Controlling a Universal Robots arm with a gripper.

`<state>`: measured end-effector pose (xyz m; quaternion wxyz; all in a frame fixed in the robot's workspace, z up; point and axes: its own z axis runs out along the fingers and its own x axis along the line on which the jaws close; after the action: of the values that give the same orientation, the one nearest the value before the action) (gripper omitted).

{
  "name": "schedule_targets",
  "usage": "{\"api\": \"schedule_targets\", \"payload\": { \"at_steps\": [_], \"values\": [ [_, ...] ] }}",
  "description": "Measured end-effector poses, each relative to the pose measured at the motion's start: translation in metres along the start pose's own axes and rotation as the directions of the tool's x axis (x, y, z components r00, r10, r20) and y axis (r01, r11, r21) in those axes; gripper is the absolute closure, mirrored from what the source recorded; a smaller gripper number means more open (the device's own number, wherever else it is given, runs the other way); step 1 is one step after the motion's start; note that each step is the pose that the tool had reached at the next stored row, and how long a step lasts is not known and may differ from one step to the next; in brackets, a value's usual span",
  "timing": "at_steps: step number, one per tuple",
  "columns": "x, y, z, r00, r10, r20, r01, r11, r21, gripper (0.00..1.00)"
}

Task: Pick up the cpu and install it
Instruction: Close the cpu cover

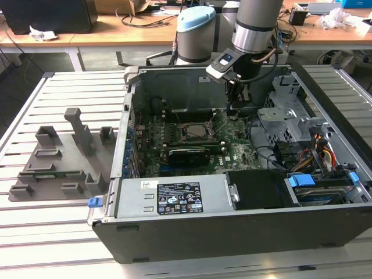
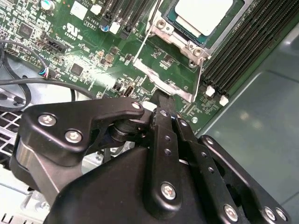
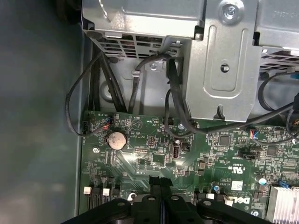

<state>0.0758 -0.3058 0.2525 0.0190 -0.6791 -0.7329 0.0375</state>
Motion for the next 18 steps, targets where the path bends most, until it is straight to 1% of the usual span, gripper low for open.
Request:
{"api": "schedule_targets", "payload": {
  "at_steps": [10,18],
  "values": [
    [0.0006,-0.0082,0.0010,1.0000,0.000,0.0007,0.000,1.0000,-0.0013,0.89],
    [0.0007,-0.0087,0.0010,1.0000,0.000,0.0016,0.000,1.0000,-0.0014,0.89]
  ]
}}
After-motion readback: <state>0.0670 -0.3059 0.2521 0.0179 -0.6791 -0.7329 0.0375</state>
